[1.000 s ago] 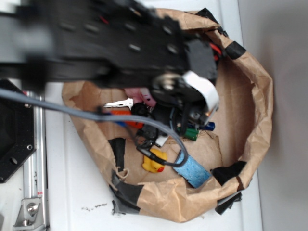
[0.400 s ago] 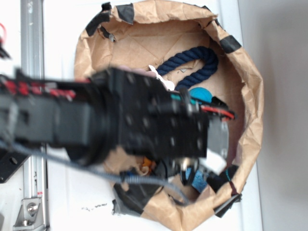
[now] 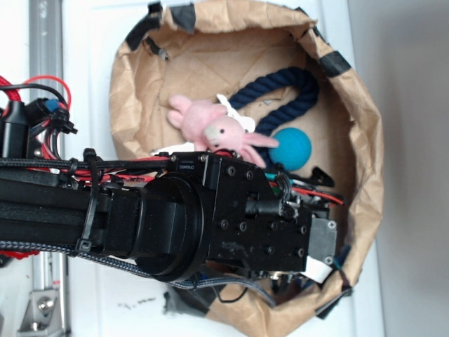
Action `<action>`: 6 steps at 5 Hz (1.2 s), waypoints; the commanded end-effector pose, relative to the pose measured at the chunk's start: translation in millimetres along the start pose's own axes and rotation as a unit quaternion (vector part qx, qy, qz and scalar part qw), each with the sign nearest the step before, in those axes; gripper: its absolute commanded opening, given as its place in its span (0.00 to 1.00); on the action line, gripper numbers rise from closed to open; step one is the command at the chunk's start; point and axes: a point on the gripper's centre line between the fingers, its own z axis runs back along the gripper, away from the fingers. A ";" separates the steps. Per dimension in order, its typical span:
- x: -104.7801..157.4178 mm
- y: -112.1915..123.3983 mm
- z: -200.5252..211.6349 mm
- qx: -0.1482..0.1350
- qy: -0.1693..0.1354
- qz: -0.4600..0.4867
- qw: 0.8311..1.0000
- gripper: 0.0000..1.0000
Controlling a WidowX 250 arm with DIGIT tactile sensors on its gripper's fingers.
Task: Grab the blue sponge.
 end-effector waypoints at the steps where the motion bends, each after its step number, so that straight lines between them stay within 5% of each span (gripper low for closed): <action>1: -2.4 -13.7 14.5 -0.041 -0.054 -0.017 0.998 1.00; 2: 4.8 -9.4 3.5 -0.008 -0.052 -0.033 0.998 1.00; 4: 28.8 -4.7 0.7 0.004 -0.050 -0.050 0.997 1.00; 6: 24.0 -7.7 6.4 -0.024 -0.037 -0.007 0.999 0.00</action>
